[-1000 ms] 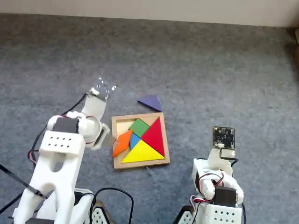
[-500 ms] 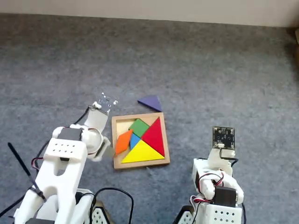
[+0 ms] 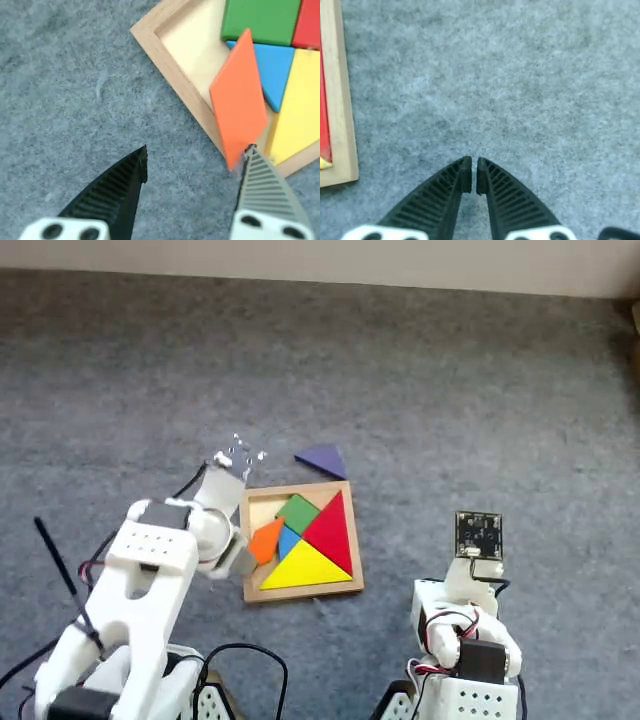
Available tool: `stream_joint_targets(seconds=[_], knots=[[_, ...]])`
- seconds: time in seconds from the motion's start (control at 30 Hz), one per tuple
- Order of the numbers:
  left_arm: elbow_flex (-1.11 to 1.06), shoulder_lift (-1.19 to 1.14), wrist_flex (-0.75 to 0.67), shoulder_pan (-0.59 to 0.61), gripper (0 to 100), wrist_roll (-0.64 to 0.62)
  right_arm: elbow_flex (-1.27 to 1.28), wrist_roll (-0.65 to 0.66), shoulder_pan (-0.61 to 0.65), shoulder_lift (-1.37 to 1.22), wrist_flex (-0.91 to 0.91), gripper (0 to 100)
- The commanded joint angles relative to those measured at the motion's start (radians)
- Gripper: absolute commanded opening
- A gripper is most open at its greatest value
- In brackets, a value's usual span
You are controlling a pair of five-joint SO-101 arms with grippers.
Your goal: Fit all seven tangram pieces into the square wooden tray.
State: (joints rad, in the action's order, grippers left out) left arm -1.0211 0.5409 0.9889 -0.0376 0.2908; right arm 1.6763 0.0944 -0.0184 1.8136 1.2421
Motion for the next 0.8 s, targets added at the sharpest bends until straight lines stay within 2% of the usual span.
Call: stream_joint_targets(seconds=[0.0,0.13,0.3,0.57,0.77], knots=[[0.186,-0.067,0.098,0.027,30,-0.011,0.148,0.011,-0.015,0.016,0.005,3.7],[0.309,-0.067,0.229,0.021,30,-0.011,0.148,0.011,-0.015,0.016,0.005,3.7],[0.354,-0.079,0.236,0.039,30,-0.009,0.148,0.011,-0.015,0.016,0.005,3.7],[0.243,-0.197,0.028,0.064,30,-0.008,0.148,0.011,-0.015,0.016,0.005,3.7],[0.243,-0.305,0.003,0.059,30,-0.006,0.148,0.011,-0.015,0.016,0.005,3.7]])
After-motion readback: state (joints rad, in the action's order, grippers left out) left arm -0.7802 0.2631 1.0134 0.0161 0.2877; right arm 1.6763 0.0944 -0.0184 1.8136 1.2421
